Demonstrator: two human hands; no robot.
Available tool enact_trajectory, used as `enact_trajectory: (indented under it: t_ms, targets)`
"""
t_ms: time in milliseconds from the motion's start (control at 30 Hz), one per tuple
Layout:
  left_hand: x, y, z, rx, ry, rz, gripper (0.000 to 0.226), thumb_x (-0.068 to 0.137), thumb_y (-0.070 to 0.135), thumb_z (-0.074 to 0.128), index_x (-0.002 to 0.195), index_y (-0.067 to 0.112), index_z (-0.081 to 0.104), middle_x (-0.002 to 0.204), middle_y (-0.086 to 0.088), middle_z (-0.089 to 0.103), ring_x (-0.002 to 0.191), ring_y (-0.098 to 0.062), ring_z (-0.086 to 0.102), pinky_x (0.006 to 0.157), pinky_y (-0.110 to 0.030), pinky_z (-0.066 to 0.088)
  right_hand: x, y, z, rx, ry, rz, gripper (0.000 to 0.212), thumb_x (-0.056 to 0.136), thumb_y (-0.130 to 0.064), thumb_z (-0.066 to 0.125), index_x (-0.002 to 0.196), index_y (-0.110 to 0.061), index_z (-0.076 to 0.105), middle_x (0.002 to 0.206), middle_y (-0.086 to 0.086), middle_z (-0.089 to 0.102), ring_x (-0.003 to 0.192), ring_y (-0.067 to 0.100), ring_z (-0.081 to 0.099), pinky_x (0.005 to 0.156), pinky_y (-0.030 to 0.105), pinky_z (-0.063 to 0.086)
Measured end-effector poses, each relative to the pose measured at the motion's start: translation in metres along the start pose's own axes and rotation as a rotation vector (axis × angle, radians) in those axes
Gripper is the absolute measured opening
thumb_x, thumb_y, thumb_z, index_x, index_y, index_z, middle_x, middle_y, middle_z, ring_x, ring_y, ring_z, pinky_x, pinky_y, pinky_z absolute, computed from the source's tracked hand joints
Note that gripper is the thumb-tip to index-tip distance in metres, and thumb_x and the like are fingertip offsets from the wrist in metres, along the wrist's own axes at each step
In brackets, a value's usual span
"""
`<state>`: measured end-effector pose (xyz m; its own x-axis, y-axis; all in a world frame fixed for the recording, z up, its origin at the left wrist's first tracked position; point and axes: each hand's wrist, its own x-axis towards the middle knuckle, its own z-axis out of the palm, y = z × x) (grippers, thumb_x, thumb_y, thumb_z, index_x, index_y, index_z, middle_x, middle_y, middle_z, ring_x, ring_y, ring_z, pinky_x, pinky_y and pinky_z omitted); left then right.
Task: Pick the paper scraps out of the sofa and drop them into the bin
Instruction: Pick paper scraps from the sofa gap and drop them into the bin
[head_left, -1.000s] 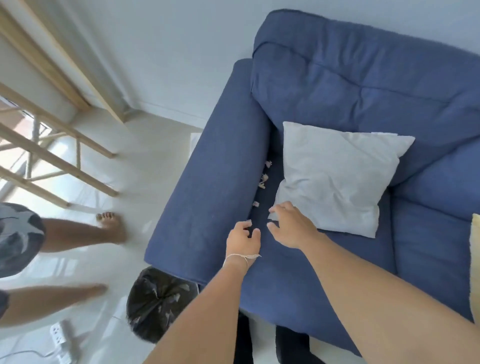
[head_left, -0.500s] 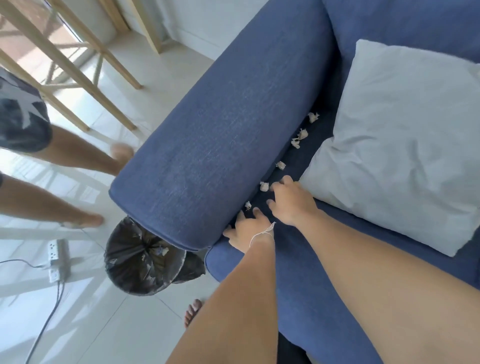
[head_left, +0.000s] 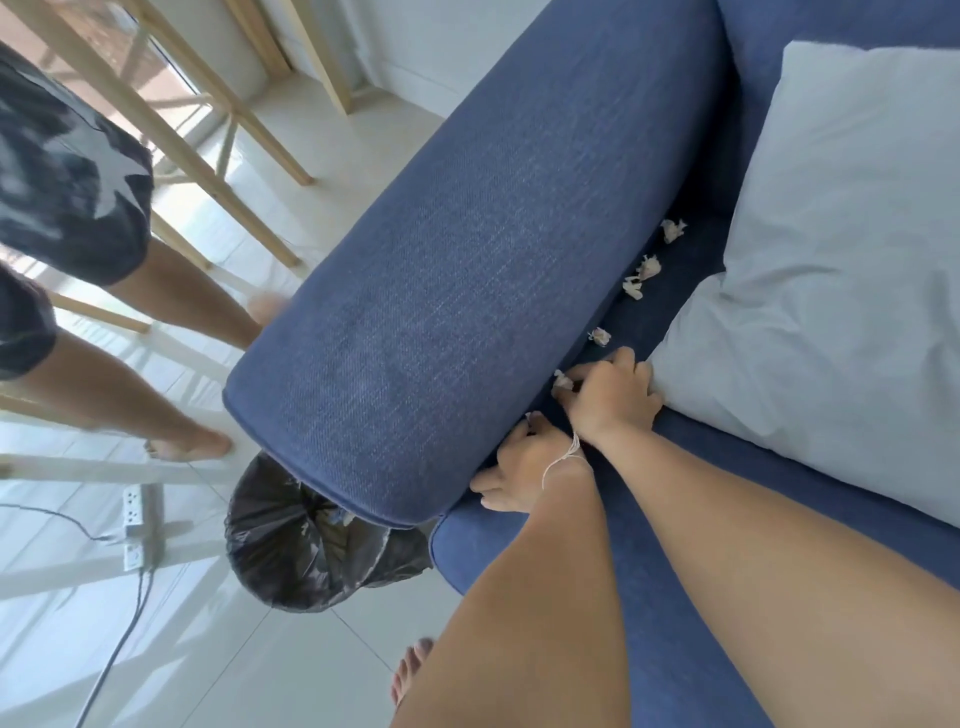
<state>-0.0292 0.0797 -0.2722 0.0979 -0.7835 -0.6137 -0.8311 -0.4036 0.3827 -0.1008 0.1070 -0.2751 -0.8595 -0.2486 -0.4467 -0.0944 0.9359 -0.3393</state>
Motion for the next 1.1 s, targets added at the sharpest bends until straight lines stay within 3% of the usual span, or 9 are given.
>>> enact_trajectory:
  t_ms: [100,200,333,433,500,633,733,833,1100]
  targets:
    - [-0.005,-0.015,-0.006,-0.119,-0.014,0.109,0.026,0.088,0.053,0.057,0.091,0.04,0.079,0.092,0.007,0.068,0.112,-0.028,0.039,0.098,-0.034,0.031,-0.003,0.006,-0.009,0.155,-0.012,-0.015,0.024,0.09,-0.048,0.063,0.109,-0.035,0.072,0.125,0.005,0.051,0.122,0.028,0.046,0.101,0.05,0.043]
    - [-0.026,-0.024,-0.03,-0.256,-0.1,0.261,0.025,0.087,0.05,0.062,0.083,0.033,0.079,0.121,-0.005,0.065,0.119,-0.016,0.045,0.099,-0.027,0.039,-0.013,0.007,-0.031,0.403,0.01,-0.05,0.018,0.09,-0.042,0.066,0.097,-0.029,0.075,0.109,0.008,0.069,0.101,0.024,0.063,0.087,0.04,0.054]
    - [-0.075,-0.003,-0.112,-0.438,-0.144,0.574,0.006,0.086,0.034,0.075,0.083,0.038,0.077,0.115,0.013,0.051,0.111,0.003,0.052,0.082,-0.001,0.038,-0.038,-0.019,-0.074,0.748,0.045,-0.018,0.024,0.096,-0.038,0.06,0.079,-0.024,0.069,0.095,0.007,0.072,0.092,0.024,0.065,0.088,0.042,0.055]
    - [-0.071,0.011,-0.179,-0.465,0.052,0.811,0.005,0.084,0.029,0.078,0.089,0.029,0.08,0.11,0.01,0.055,0.107,0.002,0.056,0.083,-0.002,0.04,-0.053,-0.061,-0.101,0.804,0.184,-0.106,0.035,0.094,-0.046,0.056,0.074,-0.02,0.067,0.084,0.018,0.061,0.069,0.018,0.057,0.071,0.038,0.05]
    - [-0.049,0.013,-0.221,-0.44,0.18,0.875,0.005,0.083,0.03,0.079,0.088,0.031,0.08,0.109,0.007,0.058,0.105,-0.004,0.058,0.085,-0.008,0.042,-0.068,-0.1,-0.112,0.861,0.26,-0.188,0.022,0.093,-0.045,0.056,0.078,-0.033,0.067,0.097,0.0,0.063,0.089,0.007,0.06,0.079,0.029,0.05]
    - [-0.004,0.005,-0.286,-0.443,0.236,0.749,0.004,0.083,0.032,0.078,0.083,0.036,0.076,0.107,0.005,0.058,0.095,0.003,0.058,0.08,-0.004,0.04,-0.113,-0.183,-0.106,0.817,0.329,-0.468,0.018,0.096,-0.037,0.059,0.102,-0.026,0.073,0.118,-0.005,0.057,0.12,-0.001,0.045,0.093,0.016,0.044]
    - [0.039,-0.011,-0.321,-0.402,0.273,0.624,0.001,0.085,0.032,0.075,0.085,0.031,0.074,0.105,0.006,0.054,0.092,0.011,0.055,0.079,0.003,0.034,-0.151,-0.235,-0.073,0.694,0.186,-0.657,0.017,0.095,-0.034,0.061,0.103,-0.024,0.071,0.12,-0.003,0.052,0.117,-0.008,0.04,0.095,0.003,0.033]
    - [0.09,-0.039,-0.341,-0.341,0.305,0.481,0.015,0.086,0.032,0.073,0.093,0.019,0.078,0.105,0.005,0.053,0.094,-0.004,0.057,0.086,-0.01,0.041,-0.184,-0.268,-0.023,0.533,-0.075,-0.765,0.02,0.095,-0.037,0.06,0.108,-0.024,0.07,0.125,-0.005,0.046,0.117,-0.002,0.041,0.09,-0.003,0.029]
    - [0.167,-0.095,-0.348,-0.02,0.16,0.447,0.024,0.087,0.036,0.065,0.104,0.023,0.077,0.109,0.008,0.054,0.098,-0.015,0.062,0.093,-0.036,0.053,-0.207,-0.269,0.065,0.285,-0.223,-0.645,0.029,0.098,-0.038,0.052,0.12,-0.025,0.066,0.113,-0.009,0.046,0.106,0.005,0.048,0.095,0.027,0.045]
